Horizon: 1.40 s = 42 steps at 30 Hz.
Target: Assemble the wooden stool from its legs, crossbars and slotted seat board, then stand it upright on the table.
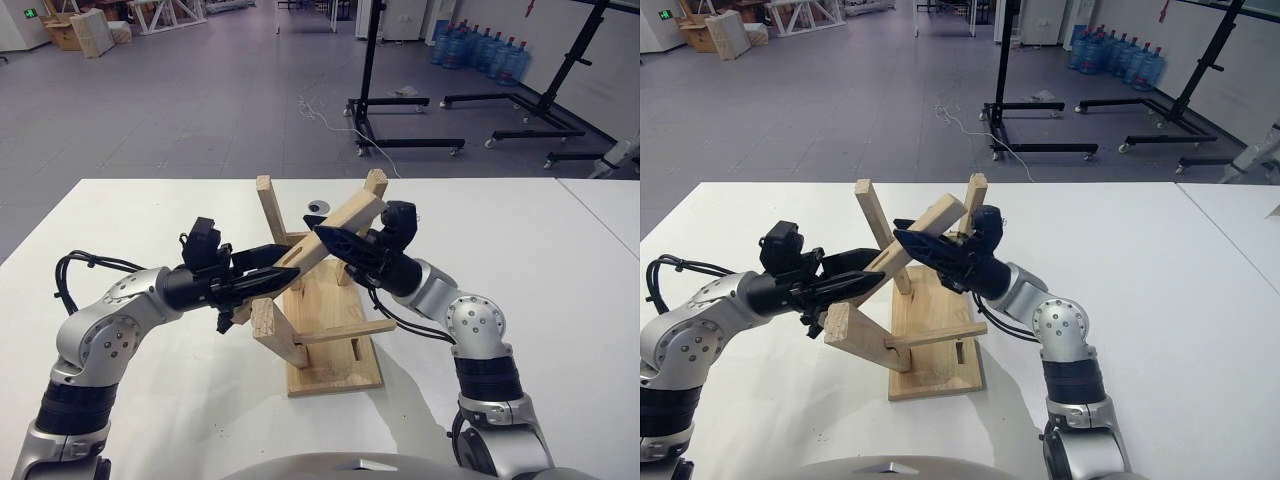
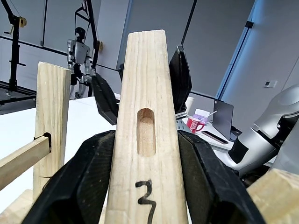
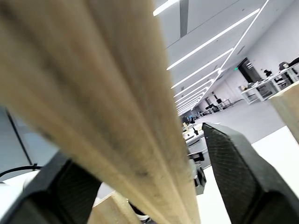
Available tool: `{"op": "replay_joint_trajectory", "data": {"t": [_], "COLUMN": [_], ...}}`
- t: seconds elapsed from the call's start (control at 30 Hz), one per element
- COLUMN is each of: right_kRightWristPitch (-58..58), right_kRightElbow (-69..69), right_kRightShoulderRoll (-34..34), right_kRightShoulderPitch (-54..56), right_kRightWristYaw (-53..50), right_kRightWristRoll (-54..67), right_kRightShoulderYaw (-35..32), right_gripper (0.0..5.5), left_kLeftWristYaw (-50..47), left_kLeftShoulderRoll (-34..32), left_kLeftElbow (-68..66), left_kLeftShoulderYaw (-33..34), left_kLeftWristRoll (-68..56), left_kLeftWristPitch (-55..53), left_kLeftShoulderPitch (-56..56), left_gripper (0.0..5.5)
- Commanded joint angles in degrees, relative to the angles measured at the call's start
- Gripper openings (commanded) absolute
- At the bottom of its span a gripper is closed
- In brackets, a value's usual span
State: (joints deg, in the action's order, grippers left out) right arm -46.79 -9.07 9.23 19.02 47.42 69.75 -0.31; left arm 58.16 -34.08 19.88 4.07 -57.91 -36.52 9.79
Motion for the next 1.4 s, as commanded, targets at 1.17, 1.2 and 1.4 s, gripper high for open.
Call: {"op": "replay_joint_trajectory", "data": {"t": [1.17,1.2,1.4], "right_kRightWristPitch": [-1.53,-0.41,5.50], "right_kRightElbow": [2.38,2.08,4.12], "right_kRightShoulderRoll": [26.88,26.11,25.19], "right_kRightShoulderPitch": [-6.36,-7.12,-9.10], "right_kRightWristYaw": [15.85,15.72,17.06], "right_kRightWristRoll": [-11.16,-12.31,-16.72], "right_kRightShoulderYaw": [-8.30,-7.66,-8.53], "right_gripper": [2.09,2.09,2.07], "left_kLeftWristYaw": [-20.76,-19.99,-18.11], "left_kLeftShoulderRoll": [2.35,1.60,-0.87], "left_kLeftElbow": [10.19,8.88,4.60], "left_kLeftShoulderYaw": [27.06,27.04,25.43], "left_kLeftWristRoll": [-19.00,-19.05,-17.75], "left_kLeftWristPitch": [1.39,1.01,-0.30], "left_kLeftShoulderPitch": [-17.86,-17.57,-15.59], "left_gripper": [3.31,3.31,3.31]}}
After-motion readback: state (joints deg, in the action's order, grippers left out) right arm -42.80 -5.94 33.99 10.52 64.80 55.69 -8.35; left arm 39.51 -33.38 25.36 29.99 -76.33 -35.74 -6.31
